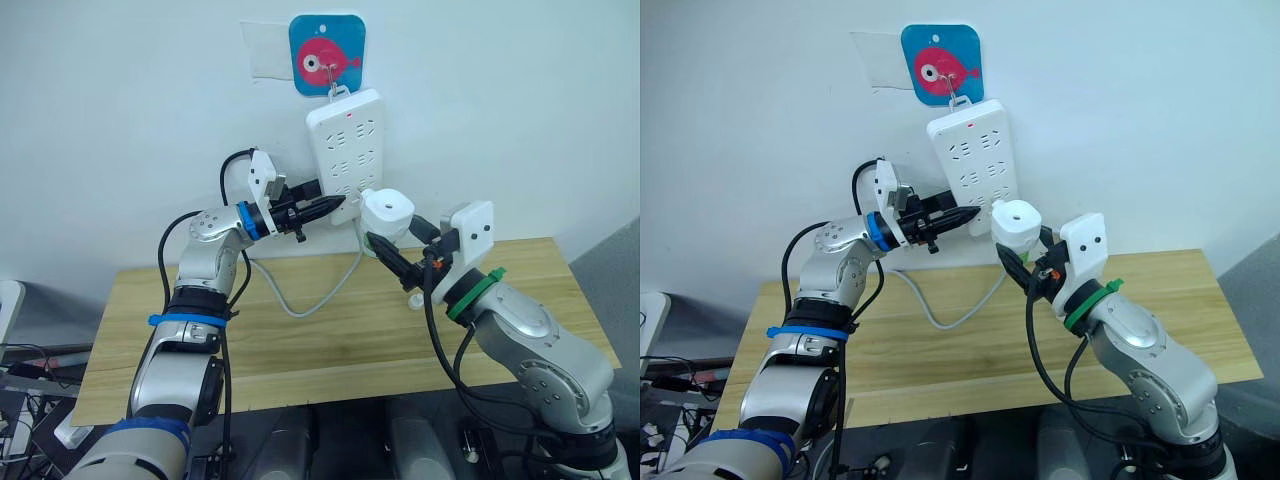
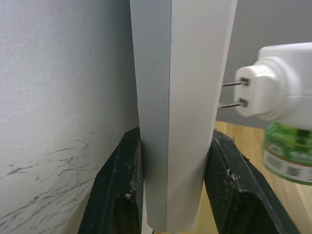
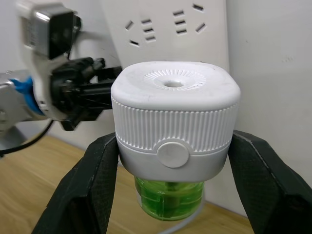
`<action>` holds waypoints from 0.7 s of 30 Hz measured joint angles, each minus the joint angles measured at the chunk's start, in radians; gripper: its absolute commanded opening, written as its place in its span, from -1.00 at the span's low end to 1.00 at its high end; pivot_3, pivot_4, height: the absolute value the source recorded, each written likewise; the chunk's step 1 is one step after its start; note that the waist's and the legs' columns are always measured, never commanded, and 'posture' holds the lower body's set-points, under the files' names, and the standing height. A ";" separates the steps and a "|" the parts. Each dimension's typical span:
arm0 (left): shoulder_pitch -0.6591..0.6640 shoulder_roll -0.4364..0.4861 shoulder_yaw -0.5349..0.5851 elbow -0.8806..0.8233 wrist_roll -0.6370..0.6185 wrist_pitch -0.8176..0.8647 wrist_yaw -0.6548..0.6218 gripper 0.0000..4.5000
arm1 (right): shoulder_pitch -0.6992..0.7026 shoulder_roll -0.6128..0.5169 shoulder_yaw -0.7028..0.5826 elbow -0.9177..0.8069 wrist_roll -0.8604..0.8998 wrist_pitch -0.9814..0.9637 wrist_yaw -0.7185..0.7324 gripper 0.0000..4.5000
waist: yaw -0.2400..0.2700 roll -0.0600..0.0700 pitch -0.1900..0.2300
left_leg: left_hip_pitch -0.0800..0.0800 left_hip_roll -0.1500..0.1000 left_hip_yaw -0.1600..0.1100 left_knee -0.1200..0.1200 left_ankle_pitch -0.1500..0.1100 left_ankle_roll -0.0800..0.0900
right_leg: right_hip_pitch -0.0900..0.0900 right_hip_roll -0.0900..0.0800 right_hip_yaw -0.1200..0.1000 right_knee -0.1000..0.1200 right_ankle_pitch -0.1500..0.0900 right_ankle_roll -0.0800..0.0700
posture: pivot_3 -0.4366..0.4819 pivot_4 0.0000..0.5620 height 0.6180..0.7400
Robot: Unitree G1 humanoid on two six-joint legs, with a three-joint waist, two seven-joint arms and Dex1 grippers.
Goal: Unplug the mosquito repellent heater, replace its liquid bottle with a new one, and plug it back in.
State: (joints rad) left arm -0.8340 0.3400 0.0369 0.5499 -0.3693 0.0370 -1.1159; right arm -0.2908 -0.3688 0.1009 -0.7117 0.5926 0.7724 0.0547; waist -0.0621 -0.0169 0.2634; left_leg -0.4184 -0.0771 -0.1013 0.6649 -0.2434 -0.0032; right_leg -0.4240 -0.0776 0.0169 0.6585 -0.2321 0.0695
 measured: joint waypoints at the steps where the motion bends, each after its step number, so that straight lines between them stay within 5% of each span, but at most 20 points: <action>1: 0.000 0.000 0.000 0.000 -0.001 0.001 -0.001 -0.42 | 0.000 0.007 0.002 0.006 -0.013 0.000 -0.004 0.33 | 0.000 0.000 0.000 | 0.000 0.000 0.000 0.000 0.000 0.000 | 0.000 0.000 0.000 0.000 0.000 0.000 | -0.42 -0.21 1.00; 21: 0.001 0.003 0.002 -0.004 -0.003 0.011 -0.010 -0.42 | -0.014 0.064 0.003 0.034 -0.131 0.000 0.030 0.33 | -0.002 0.000 0.000 | 0.000 0.000 0.000 0.000 0.000 0.000 | 0.000 0.000 0.000 0.000 0.000 0.000 | -0.42 -0.17 1.00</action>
State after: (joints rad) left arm -0.8330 0.3427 0.0384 0.5463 -0.3719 0.0479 -1.1254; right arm -0.3047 -0.3045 0.1036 -0.6774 0.4615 0.7726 0.0848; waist -0.0638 -0.0169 0.2634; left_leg -0.4183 -0.0771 -0.1012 0.6648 -0.2434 -0.0033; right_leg -0.4244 -0.0776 0.0170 0.6590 -0.2321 0.0695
